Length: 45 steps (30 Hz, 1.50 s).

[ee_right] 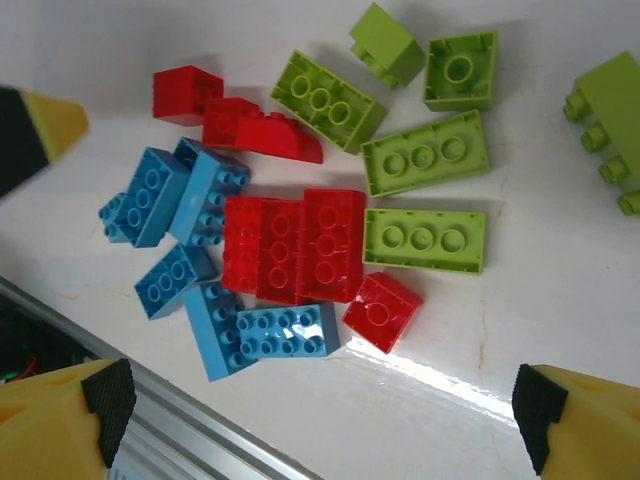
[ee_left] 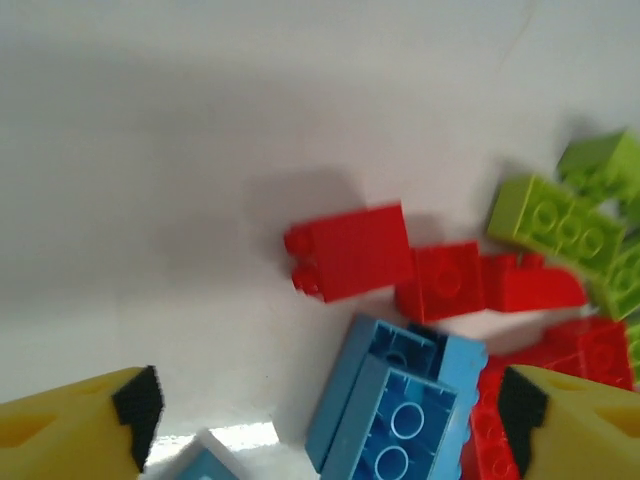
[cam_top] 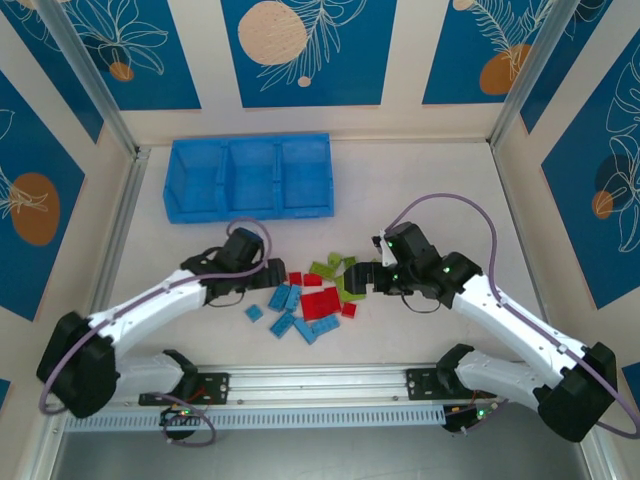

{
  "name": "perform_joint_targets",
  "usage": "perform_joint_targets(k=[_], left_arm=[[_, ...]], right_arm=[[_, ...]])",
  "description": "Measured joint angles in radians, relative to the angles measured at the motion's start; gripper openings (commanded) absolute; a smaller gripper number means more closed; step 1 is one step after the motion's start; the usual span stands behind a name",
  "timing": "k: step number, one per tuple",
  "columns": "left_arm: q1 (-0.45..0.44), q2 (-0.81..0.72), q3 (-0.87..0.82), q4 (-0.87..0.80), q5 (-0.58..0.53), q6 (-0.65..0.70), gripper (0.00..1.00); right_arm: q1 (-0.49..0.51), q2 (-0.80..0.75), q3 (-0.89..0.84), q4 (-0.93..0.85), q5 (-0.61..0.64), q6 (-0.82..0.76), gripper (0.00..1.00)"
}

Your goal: Sort the legos into containers by color

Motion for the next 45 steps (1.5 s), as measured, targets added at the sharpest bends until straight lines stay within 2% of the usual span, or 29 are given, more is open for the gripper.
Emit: perform_joint_targets(k=[4, 8, 13, 22, 26, 32, 36, 40, 43, 45], left_arm=[[-0.078, 0.136, 0.048, -0.012, 0.022, -0.014, 0.77], [-0.138, 0.201, 0.100, -0.016, 0.022, 0.014, 0.77], [-0.148, 0.237, 0.109, -0.052, -0.018, 0.063, 0.63], [-0.148, 0.248, 0.133, -0.101, -0.076, 0.129, 0.25], [-0.148, 0.230, 0.134, -0.114, -0.084, 0.143, 0.21], [-0.128, 0.115, 0.188, -0.175, -0.146, 0.171, 0.20], [-0.015, 0.075, 0.297, -0.168, -0.170, 0.220, 0.20], [0.214, 0.100, 0.397, -0.112, -0.177, 0.268, 0.20], [0.387, 0.200, 0.512, -0.072, -0.193, 0.283, 0.20], [0.471, 0.306, 0.613, -0.057, -0.193, 0.289, 0.20]], right_arm=[[0.004, 0.008, 0.001, -0.001, 0.010, 0.014, 0.99], [0.006, 0.007, 0.001, 0.000, 0.025, 0.026, 0.99], [0.010, -0.011, 0.001, 0.002, 0.031, 0.039, 0.99], [0.012, -0.013, 0.001, 0.002, 0.045, 0.044, 0.99], [0.019, -0.013, 0.001, 0.002, 0.053, 0.046, 0.99], [0.026, -0.016, 0.001, 0.002, 0.059, 0.056, 0.99], [0.030, -0.019, 0.008, 0.003, 0.060, 0.061, 0.99], [0.030, -0.021, 0.011, 0.013, 0.060, 0.063, 0.99], [0.032, -0.021, 0.011, 0.016, 0.060, 0.064, 0.99], [0.036, -0.025, 0.011, 0.015, 0.060, 0.064, 0.99]])
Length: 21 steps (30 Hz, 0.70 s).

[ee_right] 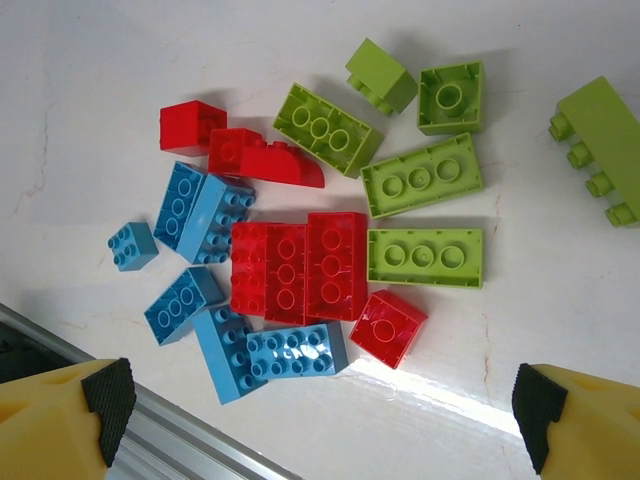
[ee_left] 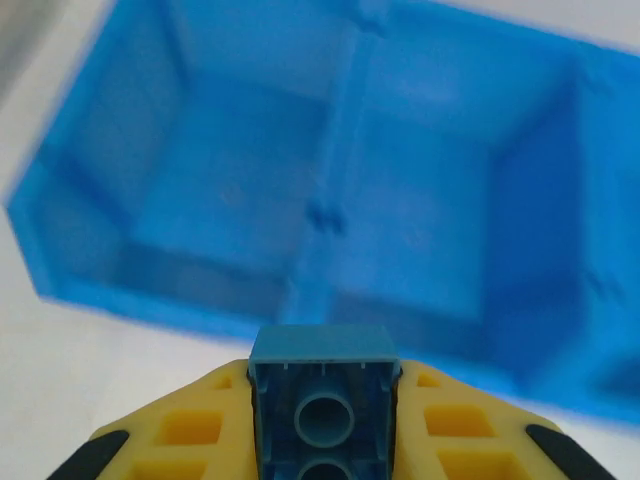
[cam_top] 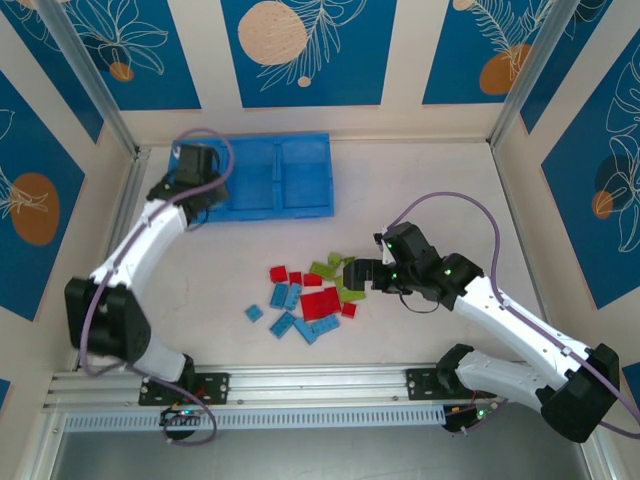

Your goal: Sort the legos into containers by color

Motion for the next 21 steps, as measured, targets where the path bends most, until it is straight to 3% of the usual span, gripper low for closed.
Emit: perform_joint_targets(k=[3, 6, 8, 10, 16, 21], left_arm=[[0.083, 0.207, 0.184, 0.000, 0.000, 0.012, 0.24], [0.124, 0.387, 0.329, -0.023, 0.013, 0.021, 0.37], [0.140, 0.465, 0.381, -0.045, 0.024, 0.027, 0.47], [0.152, 0.510, 0.396, -0.068, 0.031, 0.040, 0.50], [0.158, 0.435, 0.333, -0.064, 0.049, 0.045, 0.54], [0.148, 0.173, 0.133, -0.048, 0.160, 0.003, 0.52]], right_arm=[[0.005, -0.016, 0.000, -0.003, 0.001, 0.003, 0.99], [0.006, -0.039, 0.002, -0.009, 0.004, 0.007, 0.99], [0.007, -0.054, 0.002, -0.013, 0.011, 0.012, 0.99], [0.011, -0.071, 0.002, -0.020, 0.024, 0.021, 0.99], [0.011, -0.112, 0.002, -0.039, 0.088, 0.051, 0.99], [-0.046, -0.073, -0.002, -0.039, 0.153, 0.050, 0.99]])
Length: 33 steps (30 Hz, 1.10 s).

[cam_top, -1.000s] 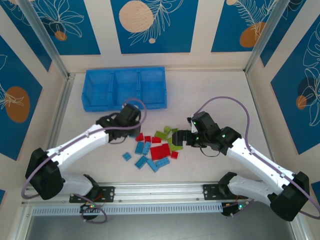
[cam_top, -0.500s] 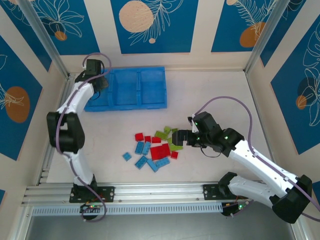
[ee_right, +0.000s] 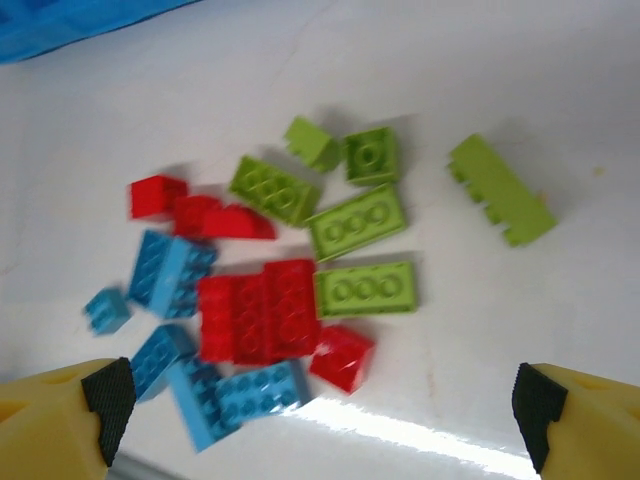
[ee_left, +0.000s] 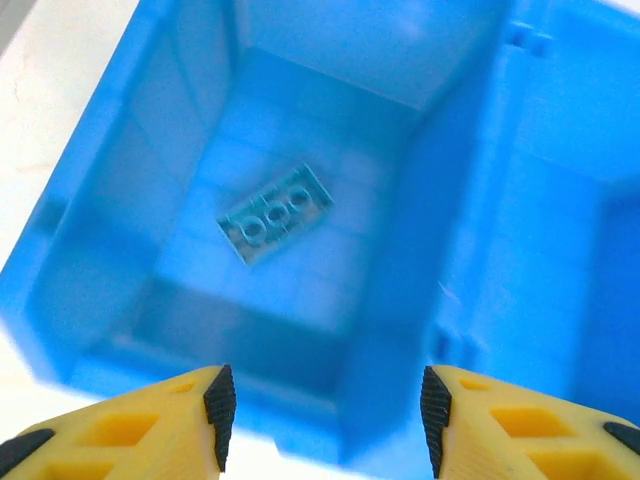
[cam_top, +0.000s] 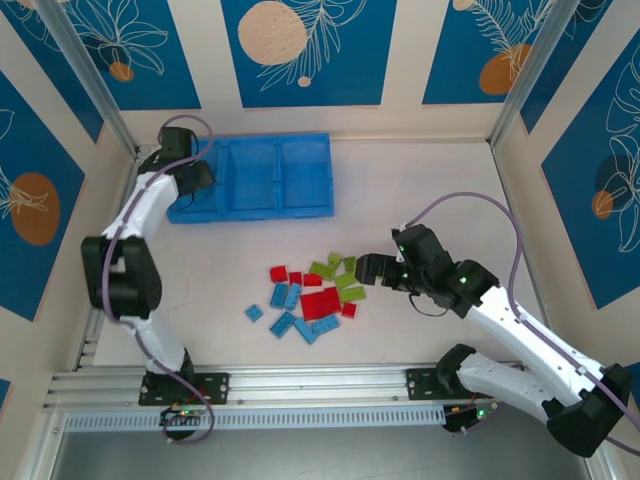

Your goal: Sort the legos into containers by color

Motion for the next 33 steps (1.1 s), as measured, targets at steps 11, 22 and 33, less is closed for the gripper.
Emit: perform_joint_targets(k=[11, 22, 33], left_arm=[[-0.472, -0.606, -0.219, -0.084, 0.210, 0.088, 0.57], [-0.483, -0.646, -0.285, -0.280, 0.246, 0.312, 0.98], [-0.483, -0.692, -0.337, -0.284, 0.162, 0.351, 1.00]], right_arm=[[-0.192, 0.452, 0.026, 0.064, 0.016, -0.169, 0.96], [-0.204, 0.718, 0.119, 0.154, -0.005, -0.285, 0.49], [-0.180, 0.551, 0.119, 0.165, -0.004, -0.276, 0.22]])
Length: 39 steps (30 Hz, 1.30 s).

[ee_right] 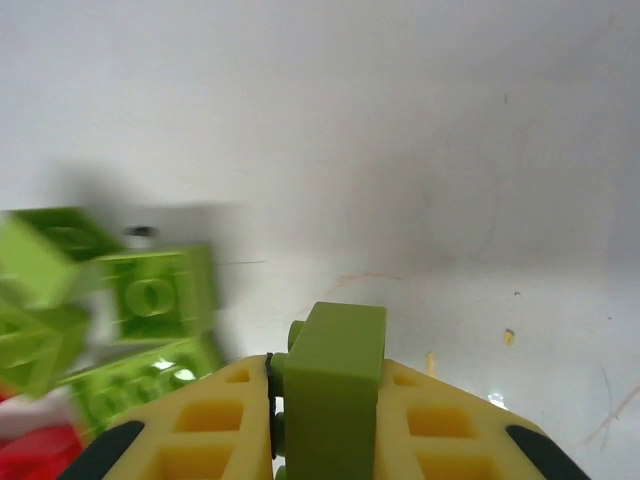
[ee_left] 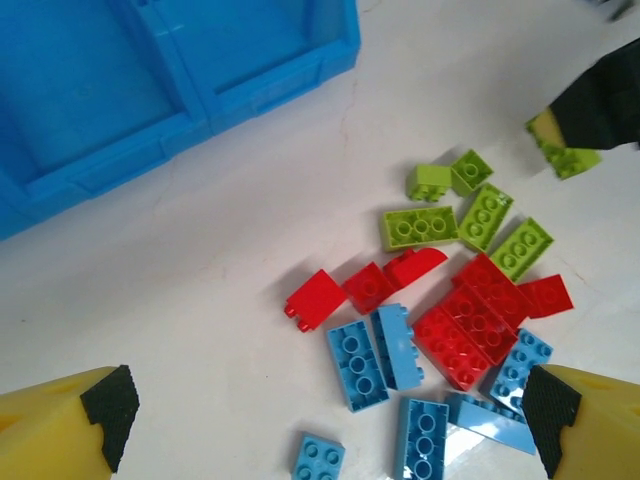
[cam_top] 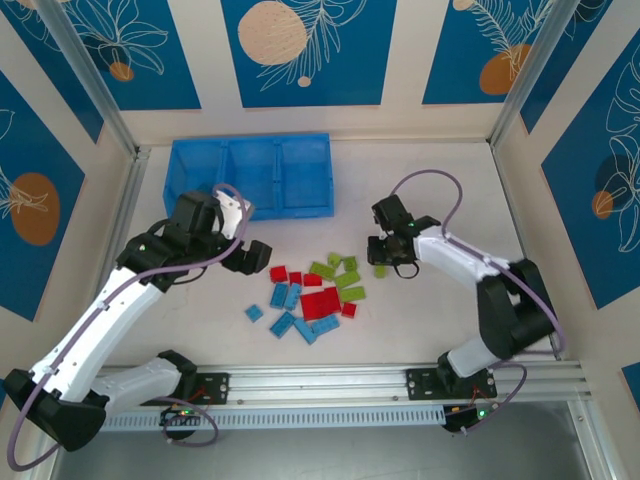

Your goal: Sort the legos into containers by color

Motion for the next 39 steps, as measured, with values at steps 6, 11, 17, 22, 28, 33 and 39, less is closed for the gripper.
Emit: perform_joint_targets(k=[6, 11, 17, 22, 28, 33, 39], left_arm=[[0.000, -0.033, -0.023, 0.001, -0.042, 0.004, 1.00], [0.000, -0.066, -0.029, 0.006, -0.042, 0.015, 1.00], [0.004, -0.091, -0.038, 0.010, -0.056, 0.019, 1.00], [0.007, -0.092, -0.042, 0.012, -0.068, 0.023, 1.00], [0.013, -0.091, -0.043, 0.012, -0.074, 0.025, 1.00], [0.018, -0.082, -0.043, 0.012, -0.075, 0.025, 1.00], [0.021, -0.037, -0.042, 0.006, -0.102, -0.009, 1.00]], right_arm=[[0.135, -0.135, 0.134, 0.043, 0.030, 0.054, 0.19], [0.196, 0.082, 0.425, 0.113, 0.067, 0.055, 0.19], [0.175, 0.554, 0.900, 0.106, 0.126, 0.030, 0.18], [0.145, 0.891, 1.270, -0.010, 0.127, 0.014, 0.19], [0.119, 1.059, 1.471, -0.126, 0.099, 0.027, 0.47], [0.109, 1.065, 1.542, -0.198, 0.071, 0.022, 0.47], [0.113, 0.937, 1.469, -0.248, 0.032, 0.022, 0.48]])
